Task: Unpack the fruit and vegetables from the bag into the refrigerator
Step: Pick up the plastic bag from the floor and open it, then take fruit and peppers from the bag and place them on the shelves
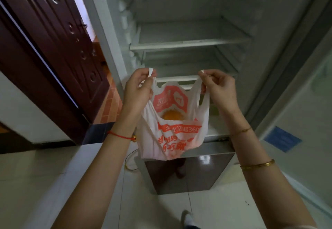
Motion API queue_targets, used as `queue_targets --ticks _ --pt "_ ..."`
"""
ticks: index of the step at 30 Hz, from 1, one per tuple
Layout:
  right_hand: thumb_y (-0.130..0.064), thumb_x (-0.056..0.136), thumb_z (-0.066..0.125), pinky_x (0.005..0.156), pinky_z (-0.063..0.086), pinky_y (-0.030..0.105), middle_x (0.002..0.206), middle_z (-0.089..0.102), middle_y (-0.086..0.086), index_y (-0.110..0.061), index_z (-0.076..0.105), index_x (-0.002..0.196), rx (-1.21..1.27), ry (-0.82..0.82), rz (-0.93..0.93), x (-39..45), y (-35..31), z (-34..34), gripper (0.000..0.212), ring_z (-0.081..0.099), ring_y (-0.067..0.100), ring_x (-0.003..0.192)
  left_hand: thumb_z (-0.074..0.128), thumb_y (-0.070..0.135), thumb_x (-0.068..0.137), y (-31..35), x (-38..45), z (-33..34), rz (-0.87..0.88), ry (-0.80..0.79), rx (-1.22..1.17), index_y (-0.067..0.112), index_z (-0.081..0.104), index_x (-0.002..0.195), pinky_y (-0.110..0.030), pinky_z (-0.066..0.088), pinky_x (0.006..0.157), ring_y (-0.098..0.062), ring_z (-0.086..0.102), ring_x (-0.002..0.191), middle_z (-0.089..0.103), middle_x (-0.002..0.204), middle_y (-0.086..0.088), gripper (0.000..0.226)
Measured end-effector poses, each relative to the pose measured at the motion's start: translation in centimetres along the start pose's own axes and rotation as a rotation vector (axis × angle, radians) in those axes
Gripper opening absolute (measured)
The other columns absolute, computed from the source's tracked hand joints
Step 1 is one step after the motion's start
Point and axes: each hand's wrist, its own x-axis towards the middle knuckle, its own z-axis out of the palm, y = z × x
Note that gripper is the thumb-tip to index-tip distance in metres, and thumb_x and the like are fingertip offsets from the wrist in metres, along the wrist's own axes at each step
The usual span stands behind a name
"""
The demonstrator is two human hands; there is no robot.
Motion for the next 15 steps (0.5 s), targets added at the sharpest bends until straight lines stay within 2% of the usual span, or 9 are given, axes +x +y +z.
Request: queue_targets --ticks 7,10,12,15 --pt "-0.019 0.094 0.064 0.060 0.049 0.023 0.057 0.057 0.007 -0.001 0.068 0.092 0.062 -0.049 0.007 5.9 1.3 -2.0 0.019 0.052 0.016 0.050 0.050 0.013 0.098 0.7 3.1 4.1 0.052 0.061 0.018 0.018 0.062 0.109 -0.018 0.038 0.049 -0.007 0.044 0.052 0.067 0.113 0.005 0.017" --pt "-0.019 0.094 0.064 0.061 0.051 0.024 0.059 0.058 0.009 0.000 0.068 0.093 0.081 -0.069 0.005 7.9 2.0 -2.3 0.020 0.054 0.020 0.054 0.050 0.015 0.098 0.5 4.3 5.0 0.069 0.087 0.058 0.014 0.063 0.111 -0.018 0.039 0.050 -0.009 0.045 0.052 0.068 0.106 0.004 0.018" --pt "-0.019 0.094 0.064 0.062 0.052 0.024 0.062 0.058 0.012 0.003 0.068 0.095 0.077 -0.088 0.003 8.8 2.6 -2.4 0.023 0.055 0.021 0.057 0.051 0.016 0.098 0.2 4.8 5.3 0.081 0.099 0.083 0.011 0.063 0.112 -0.018 0.040 0.050 -0.008 0.046 0.051 0.069 0.105 -0.004 0.019" --pt "-0.020 0.094 0.063 0.063 0.053 0.025 0.065 0.059 0.014 0.005 0.066 0.098 0.065 -0.134 0.024 9.2 3.7 -2.3 0.025 0.056 0.020 0.058 0.052 0.016 0.096 -0.7 5.1 5.5 0.080 0.091 0.126 0.009 0.063 0.110 -0.020 0.039 0.050 -0.009 0.045 0.048 0.064 0.099 -0.027 0.019"
